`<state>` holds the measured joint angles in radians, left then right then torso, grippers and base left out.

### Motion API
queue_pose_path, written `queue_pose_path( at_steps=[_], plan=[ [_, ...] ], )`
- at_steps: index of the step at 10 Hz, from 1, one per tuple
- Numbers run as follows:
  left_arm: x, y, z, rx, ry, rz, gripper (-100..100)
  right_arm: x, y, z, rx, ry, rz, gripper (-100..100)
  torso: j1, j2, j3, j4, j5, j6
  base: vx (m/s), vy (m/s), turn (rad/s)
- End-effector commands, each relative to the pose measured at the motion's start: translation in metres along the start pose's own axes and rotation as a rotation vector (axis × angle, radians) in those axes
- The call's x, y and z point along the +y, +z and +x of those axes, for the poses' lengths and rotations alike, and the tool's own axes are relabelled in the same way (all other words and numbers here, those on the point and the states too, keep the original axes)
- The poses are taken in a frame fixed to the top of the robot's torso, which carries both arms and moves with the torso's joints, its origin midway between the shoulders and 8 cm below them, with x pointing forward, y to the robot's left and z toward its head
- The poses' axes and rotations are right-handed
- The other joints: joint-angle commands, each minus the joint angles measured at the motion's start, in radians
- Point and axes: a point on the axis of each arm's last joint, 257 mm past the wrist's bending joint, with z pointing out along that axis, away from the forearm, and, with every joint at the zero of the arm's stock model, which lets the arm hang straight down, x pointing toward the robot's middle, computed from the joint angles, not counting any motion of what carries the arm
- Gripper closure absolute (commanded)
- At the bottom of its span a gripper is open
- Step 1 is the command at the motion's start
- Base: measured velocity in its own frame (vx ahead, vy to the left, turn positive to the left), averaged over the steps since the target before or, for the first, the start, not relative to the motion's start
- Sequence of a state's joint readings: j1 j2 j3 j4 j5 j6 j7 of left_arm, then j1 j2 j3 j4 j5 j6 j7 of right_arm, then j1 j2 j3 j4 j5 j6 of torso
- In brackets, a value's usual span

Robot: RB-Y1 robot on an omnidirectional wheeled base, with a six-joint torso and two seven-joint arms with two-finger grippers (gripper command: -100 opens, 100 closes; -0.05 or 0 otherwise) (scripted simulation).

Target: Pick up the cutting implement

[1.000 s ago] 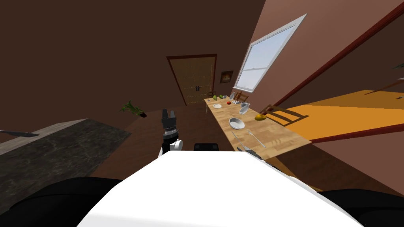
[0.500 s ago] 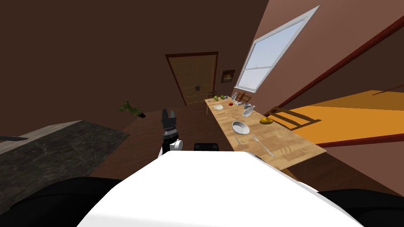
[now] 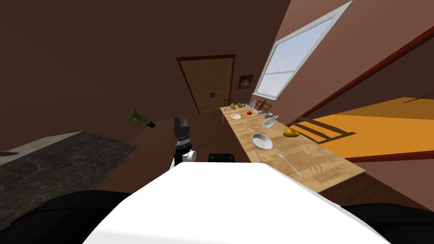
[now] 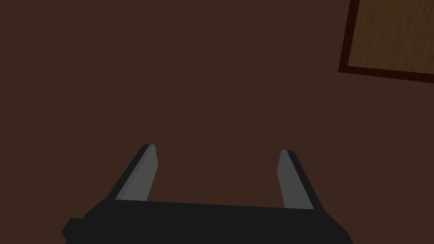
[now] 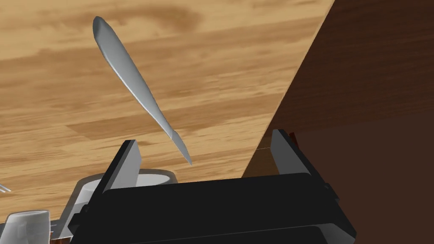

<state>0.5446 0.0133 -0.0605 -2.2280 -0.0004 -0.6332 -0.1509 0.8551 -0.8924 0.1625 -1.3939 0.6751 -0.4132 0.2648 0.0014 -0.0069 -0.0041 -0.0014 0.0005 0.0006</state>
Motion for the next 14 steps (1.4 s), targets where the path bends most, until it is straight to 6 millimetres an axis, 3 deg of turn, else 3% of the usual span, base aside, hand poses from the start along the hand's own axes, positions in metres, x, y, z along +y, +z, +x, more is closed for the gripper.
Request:
queue_pose_path(
  at_steps=[1, 4, 5, 6, 7, 9, 10, 11, 14],
  plan=[
    [0.000, 0.000, 0.000, 0.000, 0.000, 0.000, 0, -0.012, -0.012, 0.023, 0.068, -0.034, 0.013, -100, 0.000, 0.000, 0.000, 0.000, 0.000, 0.000, 0.191, 0.010, -0.004],
    [0.000, 0.000, 0.000, 0.000, 0.000, 0.000, 0, -0.027, -0.029, 0.058, 0.170, -0.082, 0.028, -100, 0.000, -0.003, -0.002, -0.001, 0.000, 0.000, 0.175, 0.012, -0.009],
    [0.000, 0.000, 0.000, 0.000, 0.000, 0.000, 0, -0.026, -0.025, 0.051, 0.147, -0.071, 0.024, -100, 0.000, -0.003, -0.002, -0.001, 0.000, 0.000, 0.075, -0.001, 0.000],
    [0.000, 0.000, 0.000, 0.000, 0.000, 0.000, 0, -0.026, -0.026, 0.052, 0.151, -0.073, 0.025, 0, 0.000, 0.002, 0.001, 0.000, 0.000, 0.000, 0.014, 0.000, 0.003],
    [0.000, 0.000, 0.000, 0.000, 0.000, 0.000, 0, -0.022, -0.015, 0.058, 0.148, -0.060, 0.033, -100, 0.000, 0.006, 0.003, 0.001, 0.000, 0.000, 0.005, -0.012, 0.099],
    [0.000, 0.000, 0.000, 0.000, 0.000, 0.000, 0, -0.017, -0.005, 0.063, 0.147, -0.047, 0.039, -100, -0.003, 0.009, 0.005, 0.002, -0.001, 0.000, -0.013, -0.032, 0.093],
    [0.000, 0.000, 0.000, 0.000, 0.000, 0.000, 0, -0.018, -0.009, 0.061, 0.147, -0.051, 0.036, -100, -0.003, 0.010, 0.005, 0.002, -0.001, 0.000, -0.007, -0.011, 0.015],
    [0.000, 0.000, 0.000, 0.000, 0.000, 0.000, 0, -0.018, -0.009, 0.061, 0.147, -0.050, 0.037, 100, -0.002, 0.010, 0.005, 0.002, 0.000, 0.000, 0.000, 0.000, 0.000],
    [0.000, 0.000, 0.000, 0.000, 0.000, 0.000, 0, -0.019, -0.009, 0.061, 0.147, -0.053, 0.039, 100, -0.004, 0.009, 0.005, 0.002, -0.002, 0.000, 0.000, 0.000, 0.000]
  ],
)
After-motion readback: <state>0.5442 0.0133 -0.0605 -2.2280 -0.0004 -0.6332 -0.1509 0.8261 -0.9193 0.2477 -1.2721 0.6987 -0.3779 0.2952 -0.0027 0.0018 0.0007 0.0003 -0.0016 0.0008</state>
